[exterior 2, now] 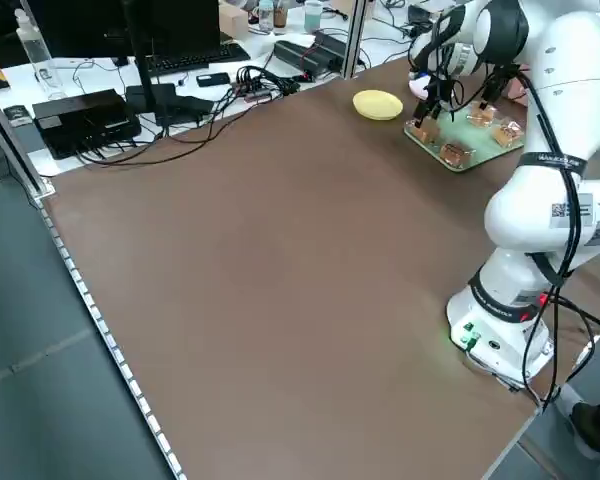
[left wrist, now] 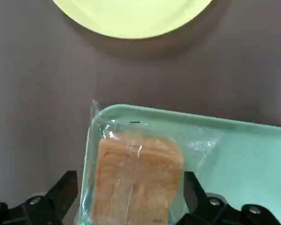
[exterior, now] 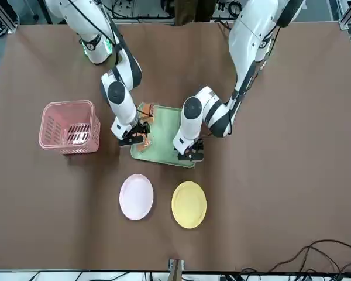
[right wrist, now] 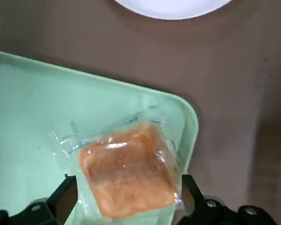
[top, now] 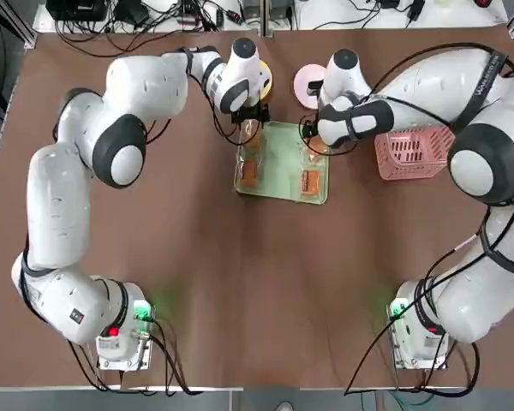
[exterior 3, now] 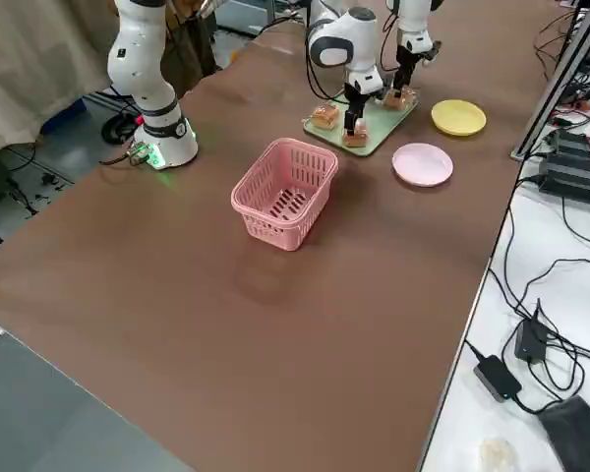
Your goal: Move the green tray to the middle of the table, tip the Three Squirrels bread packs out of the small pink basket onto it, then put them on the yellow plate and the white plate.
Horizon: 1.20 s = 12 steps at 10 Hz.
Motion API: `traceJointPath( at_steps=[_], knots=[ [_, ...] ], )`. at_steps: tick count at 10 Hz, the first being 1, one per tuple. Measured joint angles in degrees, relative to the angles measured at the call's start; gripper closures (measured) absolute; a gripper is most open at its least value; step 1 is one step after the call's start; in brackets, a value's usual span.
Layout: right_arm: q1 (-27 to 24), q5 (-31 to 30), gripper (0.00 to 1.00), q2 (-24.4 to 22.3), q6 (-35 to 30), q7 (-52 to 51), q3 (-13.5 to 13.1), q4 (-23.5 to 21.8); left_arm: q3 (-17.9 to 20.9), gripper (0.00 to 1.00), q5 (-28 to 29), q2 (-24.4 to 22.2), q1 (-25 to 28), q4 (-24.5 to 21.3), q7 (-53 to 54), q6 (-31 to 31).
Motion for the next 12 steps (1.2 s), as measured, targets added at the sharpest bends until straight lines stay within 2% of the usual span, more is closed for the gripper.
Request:
traceJointPath(
  at_steps=[3,6,8,9,10,12],
  knots=[
    [0.07,-4.32,0.01,1.27,0.53,-0.03,-0.27,0.19,-0.01,0.0,0.02,2.2,-0.98,0.12,0.0,2.39],
    [0.24,-4.54,0.01,2.29,0.59,0.46,-0.13,1.45,0.11,0.01,0.03,2.84,-0.95,0.4,0.06,3.11],
    [0.39,-4.54,0.01,2.93,0.64,1.28,-0.05,2.58,0.15,0.28,0.03,2.83,-0.61,1.01,0.06,3.11],
    [0.58,-4.54,0.01,3.45,1.08,1.48,-0.01,3.03,0.15,0.35,0.03,2.76,-0.39,1.31,0.06,3.11],
    [0.91,-4.54,0.01,3.96,1.81,1.62,-0.01,3.17,0.17,0.38,0.03,2.68,-0.19,1.55,0.06,3.11],
    [1.08,-4.59,0.01,5.03,2.93,1.8,-0.11,3.24,0.46,0.39,0.03,1.84,0.73,2.09,0.06,3.13]
  ],
)
